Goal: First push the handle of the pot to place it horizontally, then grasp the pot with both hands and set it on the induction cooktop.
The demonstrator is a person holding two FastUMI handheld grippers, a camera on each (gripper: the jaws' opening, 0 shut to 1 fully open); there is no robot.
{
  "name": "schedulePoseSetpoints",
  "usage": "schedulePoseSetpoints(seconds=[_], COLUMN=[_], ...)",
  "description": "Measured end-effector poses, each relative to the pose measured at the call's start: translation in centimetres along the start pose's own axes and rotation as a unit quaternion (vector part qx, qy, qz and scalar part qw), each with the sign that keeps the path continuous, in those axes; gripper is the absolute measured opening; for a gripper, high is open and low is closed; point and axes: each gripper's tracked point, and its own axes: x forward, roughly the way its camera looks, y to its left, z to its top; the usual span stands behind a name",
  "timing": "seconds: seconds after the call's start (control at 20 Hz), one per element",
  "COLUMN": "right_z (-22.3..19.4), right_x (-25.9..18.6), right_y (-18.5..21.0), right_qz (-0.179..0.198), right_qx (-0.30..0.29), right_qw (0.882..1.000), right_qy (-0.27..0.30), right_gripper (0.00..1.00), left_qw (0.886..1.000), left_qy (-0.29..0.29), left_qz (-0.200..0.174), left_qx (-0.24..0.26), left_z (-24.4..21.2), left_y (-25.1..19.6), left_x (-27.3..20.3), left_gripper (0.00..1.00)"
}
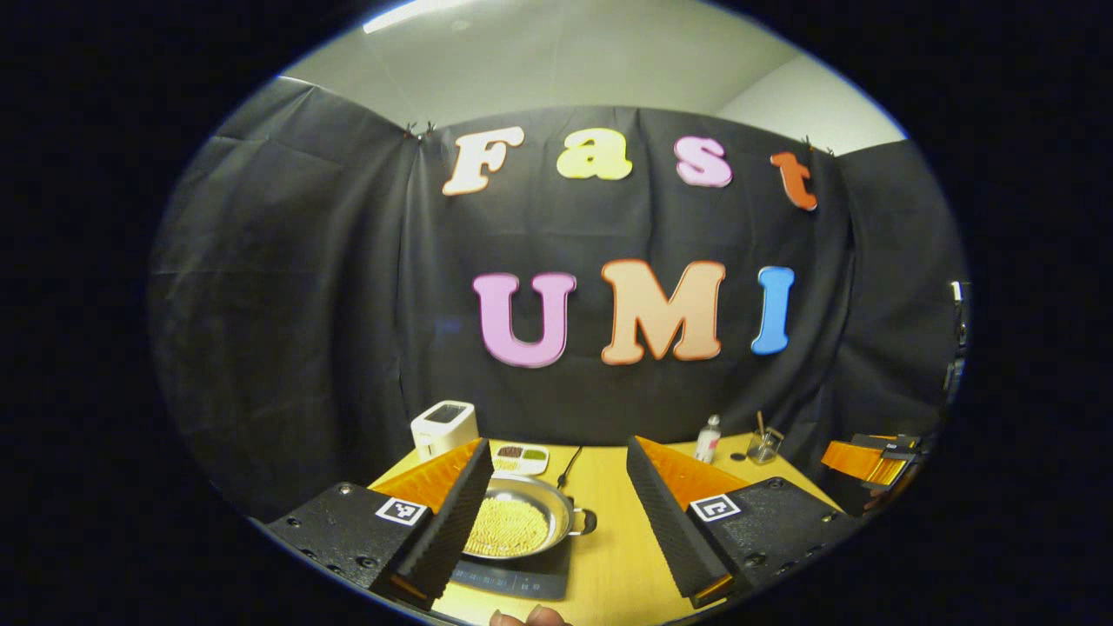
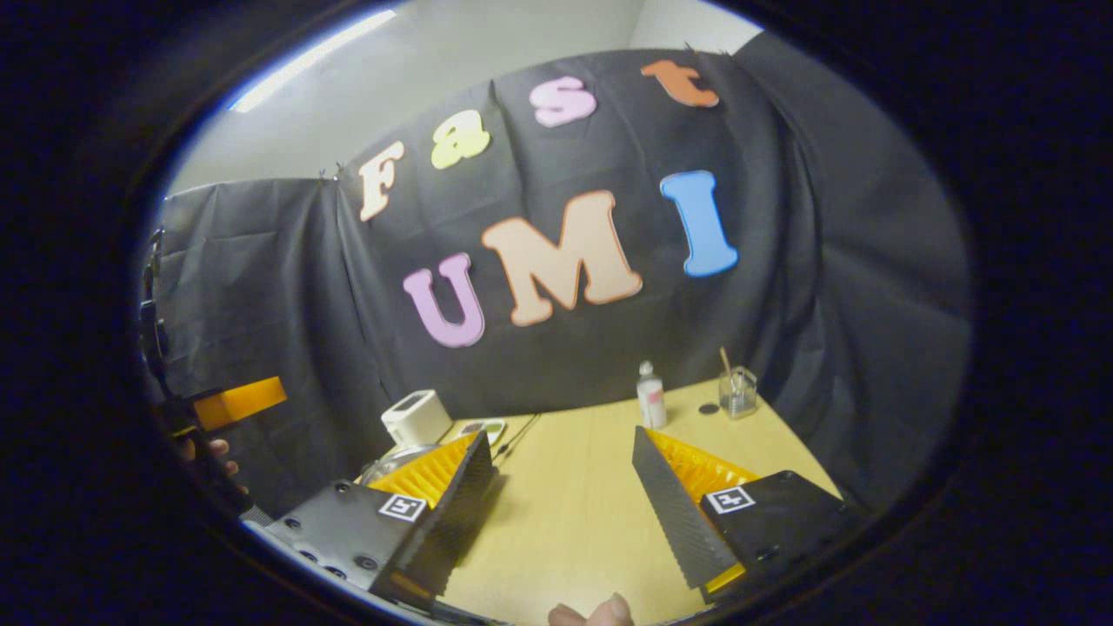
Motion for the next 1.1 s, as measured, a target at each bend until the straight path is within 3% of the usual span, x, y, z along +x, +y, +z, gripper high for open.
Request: schedulePoseSetpoints(seconds=[0.05,0.1,0.25,0.35,0.55,0.7,0.75,0.8,1.1], right_z=[1.1,1.7,3.1,3.2,0.9,1.3,1.7,1.6,2.1], right_x=[-0.8,-2.1,-4.6,-6.3,-9.4,-10.0,-9.8,-9.6,-8.9], right_y=[0.0,0.7,1.5,2.4,2.4,3.0,3.5,3.8,5.3], right_qz=[-0.007,-0.008,-0.015,-0.02,-0.031,-0.037,-0.036,-0.034,-0.032], right_qx=[-0.01,-0.023,-0.063,-0.055,-0.074,-0.079,-0.07,-0.066,-0.073], right_qw=[1.0,0.999,0.997,0.998,0.997,0.996,0.997,0.997,0.997], right_qy=[-0.016,-0.023,-0.038,-0.038,-0.02,-0.017,-0.019,-0.019,-0.022], right_gripper=[1.0,0.91,0.92,0.92,0.92,0.92,1.0,0.92,0.92], left_qw=[1.0,1.0,1.0,0.999,0.998,0.998,0.998,0.998,0.997], left_qy=[-0.002,-0.006,-0.017,0.0,0.005,0.009,0.012,0.013,0.01], left_qz=[-0.001,-0.006,-0.02,-0.034,-0.056,-0.055,-0.057,-0.055,-0.062], left_qx=[0.001,0.0,-0.016,-0.013,-0.04,-0.041,-0.038,-0.036,-0.038], left_z=[0.5,0.9,1.2,-0.4,-1.0,-1.2,-1.3,-1.5,-0.7], left_y=[-0.1,-0.1,-0.6,-0.7,-1.3,-0.5,-0.3,0.0,1.1], left_x=[-0.7,-1.7,-3.7,-4.8,-5.9,-7.1,-7.3,-7.4,-6.9], left_gripper=[0.95,0.95,0.94,0.94,0.92,0.92,0.92,0.92,0.91])
